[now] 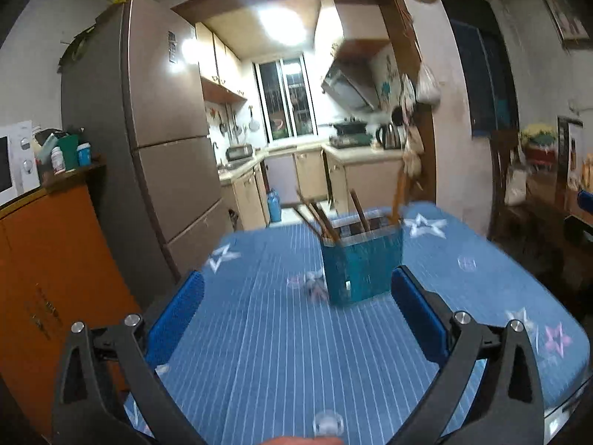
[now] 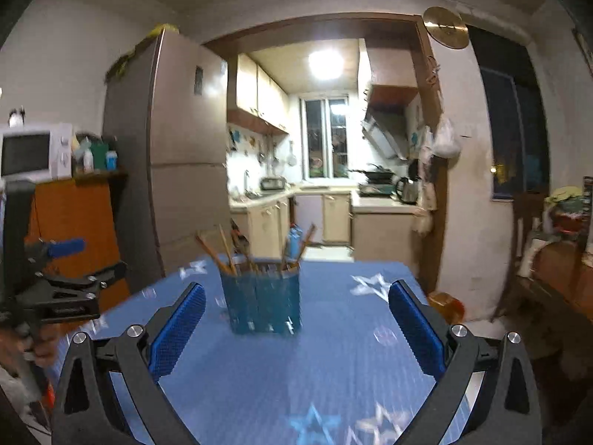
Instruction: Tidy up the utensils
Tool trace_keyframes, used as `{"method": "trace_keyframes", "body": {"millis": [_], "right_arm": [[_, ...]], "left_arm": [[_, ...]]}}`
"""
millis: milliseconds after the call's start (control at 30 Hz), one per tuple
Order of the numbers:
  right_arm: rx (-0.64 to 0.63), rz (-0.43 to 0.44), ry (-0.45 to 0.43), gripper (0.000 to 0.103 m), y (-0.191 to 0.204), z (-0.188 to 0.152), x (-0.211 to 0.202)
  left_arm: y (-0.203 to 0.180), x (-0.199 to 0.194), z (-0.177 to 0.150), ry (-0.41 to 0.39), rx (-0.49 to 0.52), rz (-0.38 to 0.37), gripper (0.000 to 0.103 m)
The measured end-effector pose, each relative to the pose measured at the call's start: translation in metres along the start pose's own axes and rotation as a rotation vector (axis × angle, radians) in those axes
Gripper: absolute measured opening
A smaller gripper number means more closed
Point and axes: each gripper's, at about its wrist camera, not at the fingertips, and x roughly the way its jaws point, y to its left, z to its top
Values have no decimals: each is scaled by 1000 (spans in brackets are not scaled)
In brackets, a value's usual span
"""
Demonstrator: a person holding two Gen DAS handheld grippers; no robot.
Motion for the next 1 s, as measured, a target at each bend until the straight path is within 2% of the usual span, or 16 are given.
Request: {"method": "trace_keyframes", "body": {"millis": [133,267,433,667,800,1000], "right_arm": [[28,-39,82,99,13,-23,-23],[11,-5,102,99,25,-39,-41],[124,63,134,99,20,-50,-50],[94,3,111,99,25,-62,-57],[85,-16,143,99,26,-67,-53],[86,-91,181,99,23,-73,-47]], "left_arm": [[-7,-21,-22,28,-21,-10,97],[-14,-33,-46,73,-8,-13,97],[-23,-40,-69,130,25,-7,97],[-34,-37,-92,193,93,13,97],[-37,-34,-95,206,106,35,97],[-42,-36,-101,200,133,52,97]]}}
